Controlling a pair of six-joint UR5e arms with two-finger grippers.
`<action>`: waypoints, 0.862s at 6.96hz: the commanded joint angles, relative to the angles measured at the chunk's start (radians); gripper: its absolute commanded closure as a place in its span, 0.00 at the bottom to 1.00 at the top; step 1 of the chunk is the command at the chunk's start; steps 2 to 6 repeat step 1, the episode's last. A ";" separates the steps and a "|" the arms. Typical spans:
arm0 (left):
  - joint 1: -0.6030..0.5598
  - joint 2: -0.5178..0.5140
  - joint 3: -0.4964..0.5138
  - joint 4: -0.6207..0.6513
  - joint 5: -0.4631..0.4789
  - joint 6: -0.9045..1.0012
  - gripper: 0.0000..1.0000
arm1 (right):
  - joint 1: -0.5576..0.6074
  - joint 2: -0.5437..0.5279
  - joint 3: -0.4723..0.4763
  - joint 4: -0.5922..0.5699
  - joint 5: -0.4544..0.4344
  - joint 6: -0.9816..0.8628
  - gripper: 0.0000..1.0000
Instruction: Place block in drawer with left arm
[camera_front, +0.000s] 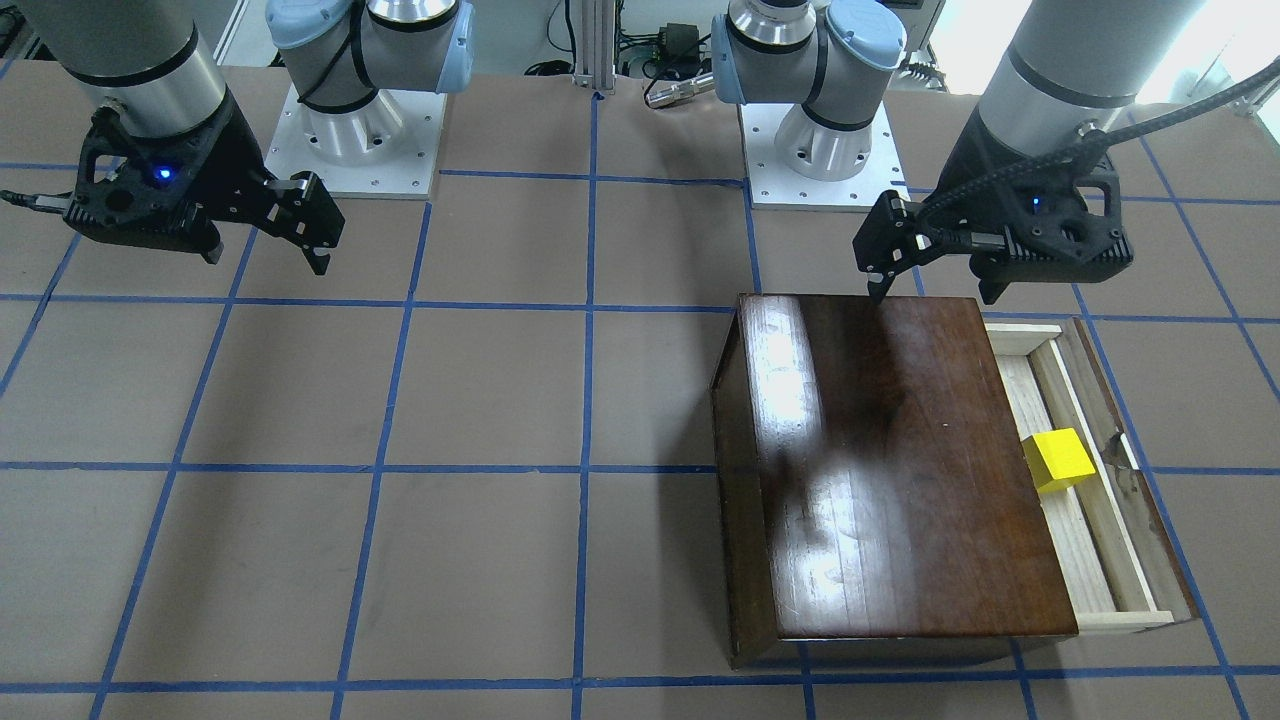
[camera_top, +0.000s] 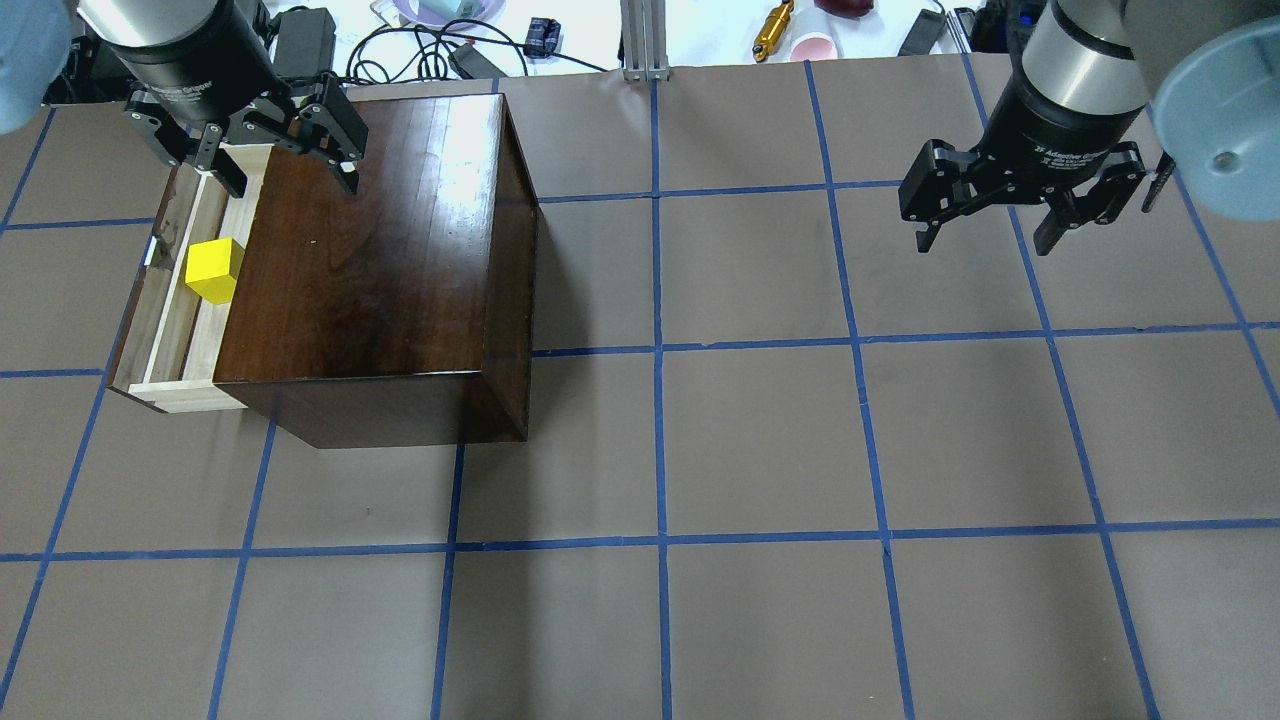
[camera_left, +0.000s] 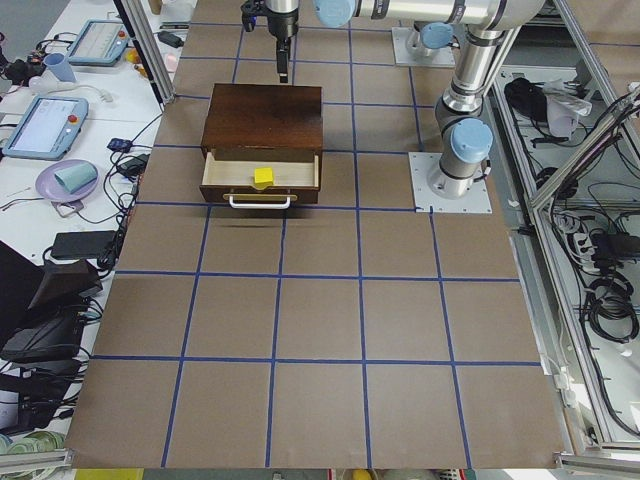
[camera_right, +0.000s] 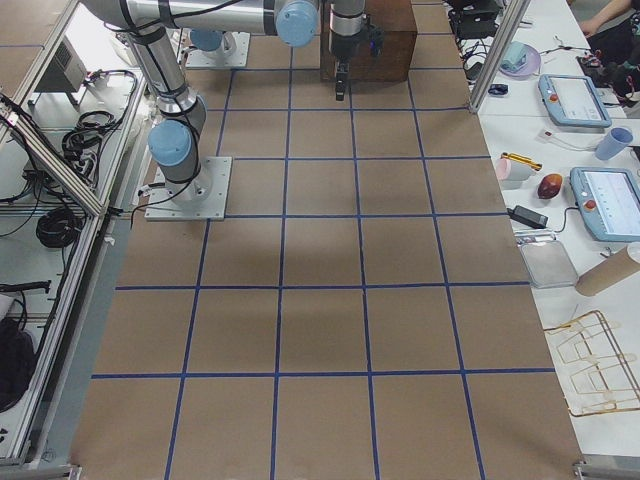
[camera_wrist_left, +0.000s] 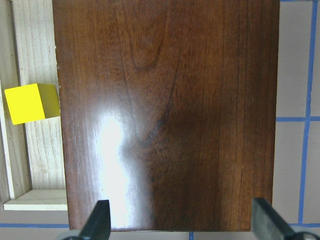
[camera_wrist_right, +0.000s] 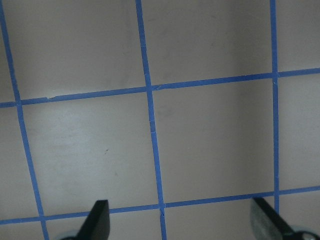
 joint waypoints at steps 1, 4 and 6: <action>0.001 0.002 -0.001 -0.001 0.001 0.000 0.00 | 0.000 0.000 0.000 0.000 0.000 0.000 0.00; 0.001 0.002 -0.001 -0.001 0.001 0.000 0.00 | 0.000 0.000 0.000 0.000 0.000 0.000 0.00; 0.001 0.002 -0.001 -0.001 0.001 0.000 0.00 | 0.000 0.000 0.000 0.000 0.000 0.000 0.00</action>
